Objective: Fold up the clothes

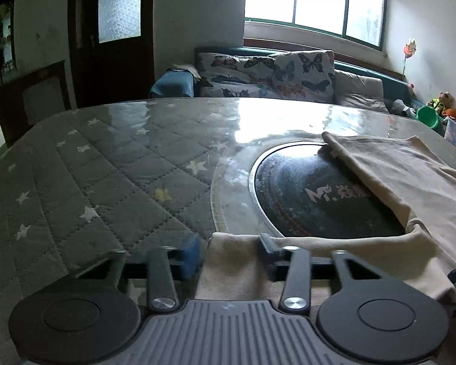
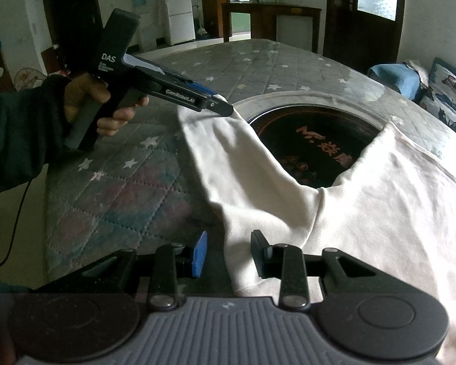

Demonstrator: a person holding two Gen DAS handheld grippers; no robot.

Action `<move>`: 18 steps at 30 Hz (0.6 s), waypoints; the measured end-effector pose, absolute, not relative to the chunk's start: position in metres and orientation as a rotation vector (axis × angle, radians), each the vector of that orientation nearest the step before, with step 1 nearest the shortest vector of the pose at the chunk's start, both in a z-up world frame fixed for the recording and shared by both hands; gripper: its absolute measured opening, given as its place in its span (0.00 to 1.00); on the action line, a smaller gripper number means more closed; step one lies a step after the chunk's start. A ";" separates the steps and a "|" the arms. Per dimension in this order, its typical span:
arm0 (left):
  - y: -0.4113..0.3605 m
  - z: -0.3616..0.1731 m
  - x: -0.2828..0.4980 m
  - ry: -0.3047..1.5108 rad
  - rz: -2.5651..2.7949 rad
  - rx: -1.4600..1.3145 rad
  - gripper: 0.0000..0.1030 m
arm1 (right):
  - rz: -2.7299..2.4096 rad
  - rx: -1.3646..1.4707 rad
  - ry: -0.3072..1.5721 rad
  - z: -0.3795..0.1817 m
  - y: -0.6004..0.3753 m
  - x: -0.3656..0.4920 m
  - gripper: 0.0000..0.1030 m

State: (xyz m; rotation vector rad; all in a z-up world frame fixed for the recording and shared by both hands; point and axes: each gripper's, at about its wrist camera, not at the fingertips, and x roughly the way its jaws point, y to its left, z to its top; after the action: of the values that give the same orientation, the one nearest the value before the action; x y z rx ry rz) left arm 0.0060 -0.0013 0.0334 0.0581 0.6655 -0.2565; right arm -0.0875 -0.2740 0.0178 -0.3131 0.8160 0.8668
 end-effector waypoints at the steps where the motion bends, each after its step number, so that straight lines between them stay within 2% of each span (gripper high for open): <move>1: -0.002 0.033 0.005 0.658 -0.259 0.060 0.25 | 0.867 -0.311 0.815 0.018 -0.274 -0.087 0.31; 2: -0.002 0.033 0.004 0.650 -0.256 0.067 0.20 | 0.866 -0.307 0.812 0.018 -0.274 -0.087 0.31; 5: -0.011 0.035 0.001 0.622 -0.240 0.131 0.15 | 0.869 -0.295 0.813 0.018 -0.272 -0.085 0.31; 14: -0.022 0.038 0.002 0.567 -0.195 0.225 0.14 | 0.933 -0.321 0.817 0.017 -0.264 -0.097 0.31; 18: -0.020 0.034 0.003 0.589 -0.187 0.208 0.19 | 0.916 -0.294 0.810 0.025 -0.272 -0.101 0.31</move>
State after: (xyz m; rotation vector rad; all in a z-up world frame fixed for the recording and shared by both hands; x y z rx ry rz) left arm 0.0029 -0.0202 0.0336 0.2075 0.5890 -0.1871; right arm -0.1010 -0.2715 0.0254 -0.2942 0.8102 0.9161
